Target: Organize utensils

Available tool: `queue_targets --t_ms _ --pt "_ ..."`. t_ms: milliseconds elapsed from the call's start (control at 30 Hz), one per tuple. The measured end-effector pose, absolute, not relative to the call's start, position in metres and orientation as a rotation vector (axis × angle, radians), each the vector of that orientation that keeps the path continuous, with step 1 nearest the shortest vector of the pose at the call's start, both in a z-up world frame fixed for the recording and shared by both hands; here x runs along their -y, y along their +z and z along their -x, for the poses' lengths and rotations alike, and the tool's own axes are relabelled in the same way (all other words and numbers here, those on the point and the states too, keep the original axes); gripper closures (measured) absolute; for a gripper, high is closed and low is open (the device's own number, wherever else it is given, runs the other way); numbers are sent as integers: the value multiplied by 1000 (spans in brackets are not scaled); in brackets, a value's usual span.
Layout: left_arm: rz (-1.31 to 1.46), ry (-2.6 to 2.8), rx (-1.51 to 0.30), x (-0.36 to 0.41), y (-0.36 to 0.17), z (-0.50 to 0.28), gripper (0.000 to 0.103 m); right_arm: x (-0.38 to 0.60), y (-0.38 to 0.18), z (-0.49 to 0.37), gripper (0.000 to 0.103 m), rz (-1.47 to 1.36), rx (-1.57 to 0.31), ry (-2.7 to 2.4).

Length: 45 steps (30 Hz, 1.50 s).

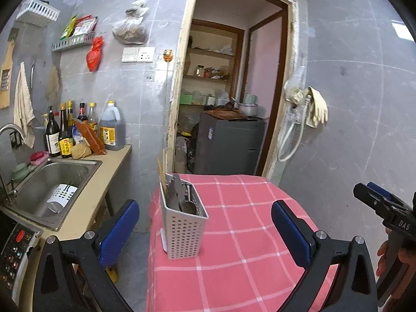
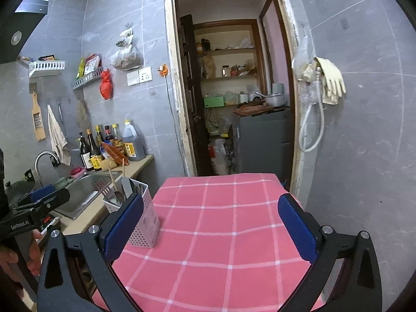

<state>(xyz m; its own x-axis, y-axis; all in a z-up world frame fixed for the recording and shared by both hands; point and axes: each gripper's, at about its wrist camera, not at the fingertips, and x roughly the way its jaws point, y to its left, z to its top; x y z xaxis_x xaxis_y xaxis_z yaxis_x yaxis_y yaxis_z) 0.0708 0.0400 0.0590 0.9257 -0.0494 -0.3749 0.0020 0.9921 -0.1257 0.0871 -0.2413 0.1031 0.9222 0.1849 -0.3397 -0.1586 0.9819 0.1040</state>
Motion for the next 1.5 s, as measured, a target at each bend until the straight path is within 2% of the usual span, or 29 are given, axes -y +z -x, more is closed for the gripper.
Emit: queue_targets --t_ms 633,1500 --pt "115 -29 -364 -32 36 -9 1 245 89 7 1 -57 -311 118" --pt "73 29 -359 -19 15 16 1 241 57 21 1 -48 -331 79"
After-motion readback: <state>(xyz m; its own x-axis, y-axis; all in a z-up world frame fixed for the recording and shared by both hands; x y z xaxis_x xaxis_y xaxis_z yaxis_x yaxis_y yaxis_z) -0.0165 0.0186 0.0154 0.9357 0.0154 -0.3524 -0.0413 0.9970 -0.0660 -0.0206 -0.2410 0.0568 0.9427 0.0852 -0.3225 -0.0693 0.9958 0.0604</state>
